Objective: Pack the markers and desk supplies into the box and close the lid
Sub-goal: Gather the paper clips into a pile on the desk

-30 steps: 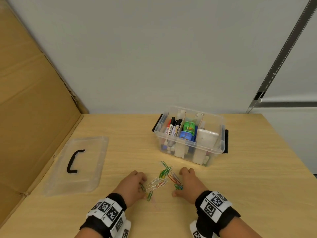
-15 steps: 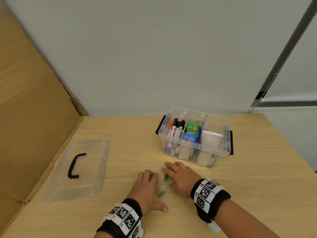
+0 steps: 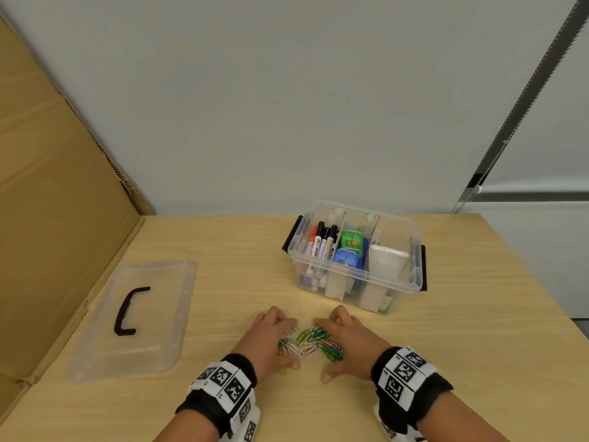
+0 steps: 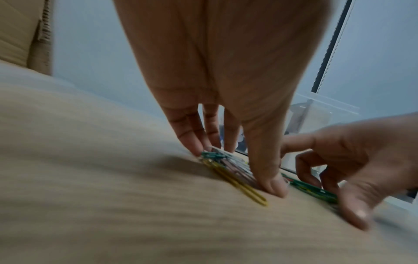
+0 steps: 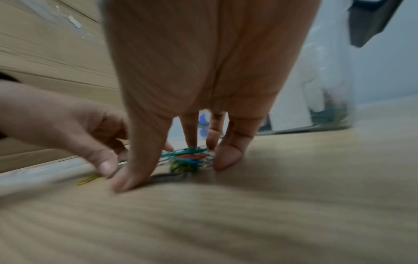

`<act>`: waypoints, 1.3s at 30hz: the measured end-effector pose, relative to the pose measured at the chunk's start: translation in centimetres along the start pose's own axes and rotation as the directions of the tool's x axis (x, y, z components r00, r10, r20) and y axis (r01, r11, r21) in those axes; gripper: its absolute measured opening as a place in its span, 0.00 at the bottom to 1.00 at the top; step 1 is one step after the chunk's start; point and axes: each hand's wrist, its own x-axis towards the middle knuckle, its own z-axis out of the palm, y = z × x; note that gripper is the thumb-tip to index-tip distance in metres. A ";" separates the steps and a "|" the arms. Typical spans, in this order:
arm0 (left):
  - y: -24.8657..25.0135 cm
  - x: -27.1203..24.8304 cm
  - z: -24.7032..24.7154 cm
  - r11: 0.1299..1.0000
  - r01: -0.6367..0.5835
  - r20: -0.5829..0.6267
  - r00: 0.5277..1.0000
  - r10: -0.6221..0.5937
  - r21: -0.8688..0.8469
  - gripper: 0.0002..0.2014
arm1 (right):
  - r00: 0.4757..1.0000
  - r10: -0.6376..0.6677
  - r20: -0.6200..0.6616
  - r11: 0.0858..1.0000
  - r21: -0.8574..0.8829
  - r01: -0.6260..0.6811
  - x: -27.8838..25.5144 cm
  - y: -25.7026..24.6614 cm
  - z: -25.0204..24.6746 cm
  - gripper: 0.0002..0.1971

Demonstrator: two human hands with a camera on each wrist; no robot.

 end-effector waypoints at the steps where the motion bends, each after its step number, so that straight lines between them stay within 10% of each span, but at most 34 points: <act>1: 0.1 0.2 -0.1 1.000 -0.004 -0.008 1.000 0.004 0.007 0.38 | 1.000 -0.011 -0.019 1.000 0.024 0.011 0.3 -0.4 0.2 0.46; 6: 1.1 0.6 -0.4 0.997 -0.033 -0.046 0.998 0.036 0.063 0.19 | 0.989 -0.003 -0.149 1.000 -0.016 0.000 0.8 -2.8 1.4 0.16; 14: 1.5 0.4 -0.8 0.957 -0.048 -0.020 0.998 0.057 0.287 0.14 | 0.964 0.092 -0.251 0.992 -0.066 -0.112 1.1 -2.9 1.8 0.11; 28: 0.0 -2.1 -3.7 0.943 -0.064 -0.364 0.929 -0.064 -0.327 0.10 | 0.908 0.172 -0.383 0.766 0.632 0.121 -4.6 -2.1 -4.8 0.05; 35: 0.5 -2.3 -4.9 0.919 -0.135 -0.460 0.886 -0.056 -0.371 0.10 | 0.695 0.238 -0.678 0.806 0.537 0.248 -7.1 -0.9 -12.3 0.07; 39: 0.8 -2.2 -4.9 0.918 -0.140 -0.462 0.885 -0.051 -0.370 0.10 | 0.631 0.185 -0.753 0.963 0.266 0.035 -4.7 1.9 -13.2 0.09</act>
